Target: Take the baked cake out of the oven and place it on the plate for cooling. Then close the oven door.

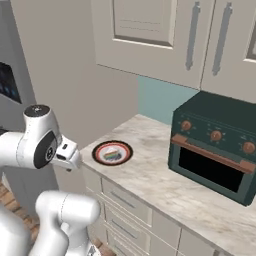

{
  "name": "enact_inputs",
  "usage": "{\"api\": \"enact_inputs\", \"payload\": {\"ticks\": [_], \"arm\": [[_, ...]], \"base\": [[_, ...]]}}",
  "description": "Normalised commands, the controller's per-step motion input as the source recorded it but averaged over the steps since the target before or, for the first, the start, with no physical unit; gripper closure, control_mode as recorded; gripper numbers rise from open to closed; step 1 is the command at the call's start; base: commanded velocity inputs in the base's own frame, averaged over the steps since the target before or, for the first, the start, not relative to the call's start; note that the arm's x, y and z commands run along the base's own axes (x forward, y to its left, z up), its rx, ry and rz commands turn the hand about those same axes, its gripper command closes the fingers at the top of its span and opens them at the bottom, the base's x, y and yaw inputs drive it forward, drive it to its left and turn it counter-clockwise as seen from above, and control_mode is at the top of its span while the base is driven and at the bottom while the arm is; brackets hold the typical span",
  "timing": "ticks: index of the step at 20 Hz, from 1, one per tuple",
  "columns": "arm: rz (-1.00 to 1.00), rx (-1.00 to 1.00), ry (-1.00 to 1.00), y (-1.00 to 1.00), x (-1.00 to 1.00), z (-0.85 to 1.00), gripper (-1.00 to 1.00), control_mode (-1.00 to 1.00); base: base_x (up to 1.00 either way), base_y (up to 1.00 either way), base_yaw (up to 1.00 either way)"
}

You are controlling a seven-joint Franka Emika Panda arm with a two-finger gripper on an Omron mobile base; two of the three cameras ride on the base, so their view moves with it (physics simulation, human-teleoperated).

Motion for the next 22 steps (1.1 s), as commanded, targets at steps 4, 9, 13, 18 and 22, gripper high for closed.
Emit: {"api": "enact_inputs", "payload": {"ticks": [4, 9, 13, 18, 22], "arm": [[0.0, 0.0, 0.0, 0.0, 0.0, 0.0, -1.0, 1.0], [0.0, 0.0, 0.0, 0.0, 0.0, 0.0, -1.0, 1.0], [0.0, 0.0, 0.0, 0.0, 0.0, 0.0, -1.0, 1.0], [0.0, 0.0, 0.0, 0.0, 0.0, 0.0, -1.0, 1.0], [0.0, 0.0, 0.0, 0.0, 0.0, 0.0, -1.0, 1.0]], "base": [[-0.56, 1.0, 0.0], [-0.24, 1.0, 0.07], [0.13, 0.99, 0.41], [0.12, 1.0, 0.46], [0.38, 0.98, 0.45]]}}
